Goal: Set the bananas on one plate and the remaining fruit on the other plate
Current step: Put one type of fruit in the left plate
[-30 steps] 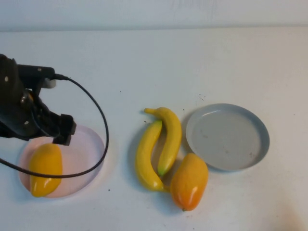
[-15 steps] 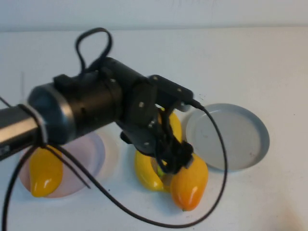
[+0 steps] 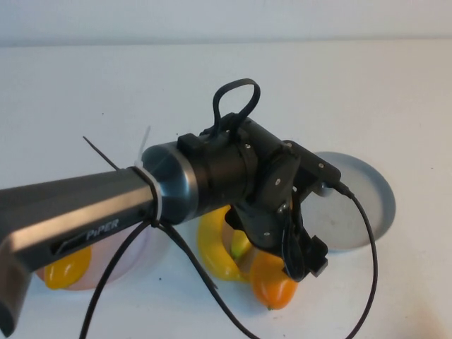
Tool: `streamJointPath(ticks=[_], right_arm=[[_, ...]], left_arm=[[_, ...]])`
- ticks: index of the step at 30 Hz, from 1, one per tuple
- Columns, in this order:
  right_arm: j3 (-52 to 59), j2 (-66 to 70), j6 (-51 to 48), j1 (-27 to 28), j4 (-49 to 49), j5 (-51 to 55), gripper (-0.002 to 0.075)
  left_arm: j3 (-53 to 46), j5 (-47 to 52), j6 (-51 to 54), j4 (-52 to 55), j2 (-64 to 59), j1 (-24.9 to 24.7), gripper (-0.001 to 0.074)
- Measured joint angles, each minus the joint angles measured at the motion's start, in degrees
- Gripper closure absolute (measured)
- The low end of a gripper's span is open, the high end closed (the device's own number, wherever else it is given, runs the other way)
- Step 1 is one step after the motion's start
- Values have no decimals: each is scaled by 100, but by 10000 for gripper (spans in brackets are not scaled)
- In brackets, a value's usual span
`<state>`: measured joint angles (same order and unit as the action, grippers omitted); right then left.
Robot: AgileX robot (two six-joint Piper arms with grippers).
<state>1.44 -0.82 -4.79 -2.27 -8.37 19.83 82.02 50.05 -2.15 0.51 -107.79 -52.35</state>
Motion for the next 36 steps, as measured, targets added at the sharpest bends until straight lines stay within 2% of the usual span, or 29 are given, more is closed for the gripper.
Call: streamJointPath(ticks=[25,31,36], right_arm=[[0,0,0,0,0,0,741],[0,0,0,0,0,0,741],[0,0,0,0,0,0,741]], left_arm=[[9,-210,102,34,-591,-14,71],[12,-231,102,34,-591,-14,175],[12,-240,102,34,-580,-14,175]])
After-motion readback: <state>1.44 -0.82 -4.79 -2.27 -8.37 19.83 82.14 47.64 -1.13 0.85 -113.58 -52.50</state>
